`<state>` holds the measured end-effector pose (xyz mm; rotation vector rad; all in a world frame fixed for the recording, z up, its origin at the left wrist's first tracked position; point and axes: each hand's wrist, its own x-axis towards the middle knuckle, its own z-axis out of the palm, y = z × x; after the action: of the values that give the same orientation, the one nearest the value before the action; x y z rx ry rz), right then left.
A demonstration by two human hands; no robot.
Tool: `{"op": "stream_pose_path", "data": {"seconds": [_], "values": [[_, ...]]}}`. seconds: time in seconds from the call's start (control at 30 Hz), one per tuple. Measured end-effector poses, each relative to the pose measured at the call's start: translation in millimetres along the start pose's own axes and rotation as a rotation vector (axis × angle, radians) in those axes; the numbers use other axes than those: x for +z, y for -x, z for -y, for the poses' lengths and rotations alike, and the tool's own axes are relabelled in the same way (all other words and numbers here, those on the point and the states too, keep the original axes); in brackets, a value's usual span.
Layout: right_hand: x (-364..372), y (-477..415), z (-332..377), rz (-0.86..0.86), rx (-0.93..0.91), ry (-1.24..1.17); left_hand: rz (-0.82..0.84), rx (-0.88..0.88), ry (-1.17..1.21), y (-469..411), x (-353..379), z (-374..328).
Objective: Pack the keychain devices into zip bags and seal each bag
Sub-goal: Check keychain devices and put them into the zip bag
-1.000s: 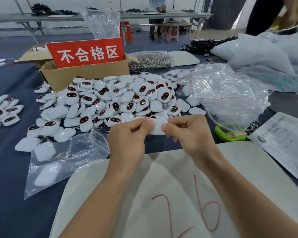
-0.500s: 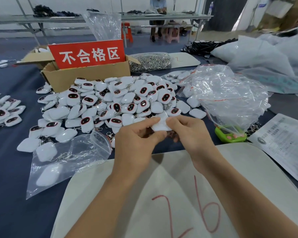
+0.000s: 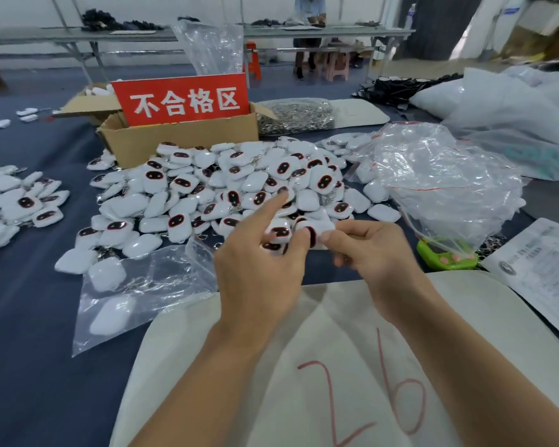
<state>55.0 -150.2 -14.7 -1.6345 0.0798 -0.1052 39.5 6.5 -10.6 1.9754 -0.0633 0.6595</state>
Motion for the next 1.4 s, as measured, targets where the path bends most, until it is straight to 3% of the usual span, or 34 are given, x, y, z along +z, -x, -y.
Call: {"op": "stream_pose_path", "data": {"seconds": [0.07, 0.17, 0.23, 0.33, 0.4, 0.6, 0.7, 0.77, 0.83, 1.07, 1.17, 1.4], "values": [[1, -1, 1, -0.061, 0.003, 0.037, 0.022, 0.102, -0.106, -6, -15, -3], [5, 2, 3, -0.053, 0.021, 0.029, 0.229, 0.123, -0.433, -32, -51, -3], [7, 5, 3, -0.031, 0.046, 0.029, 0.434, 0.011, -0.619, -50, -78, 8], [7, 6, 4, -0.031, 0.06, 0.008, 0.831, -0.32, -0.691, -65, -109, 32], [6, 5, 5, -0.037, 0.062, 0.013, 0.928, -0.399, -0.687, -67, -115, 46], [7, 3, 3, -0.037, 0.07, 0.035, 0.661, -0.307, -0.458, -63, -93, 66], [8, 3, 3, -0.068, 0.026, 0.008, 0.365, -0.105, -0.371, -44, -69, 56], [8, 3, 4, -0.075, -0.025, -0.012, 0.287, 0.047, -0.395, -24, -47, 44], [10, 4, 4, -0.033, -0.071, 0.007, 0.309, 0.17, -0.365, -9, -31, 36], [29, 12, -2, 0.032, -0.12, 0.273, 0.42, 0.334, -0.162, 3, -14, 23], [34, 13, -1, 0.013, -0.004, 0.171, 0.368, 0.487, -0.184, 0, -12, 22], [24, 13, 5, 0.011, 0.167, -0.102, 0.46, 0.586, -0.35, 0, -8, 27]]}}
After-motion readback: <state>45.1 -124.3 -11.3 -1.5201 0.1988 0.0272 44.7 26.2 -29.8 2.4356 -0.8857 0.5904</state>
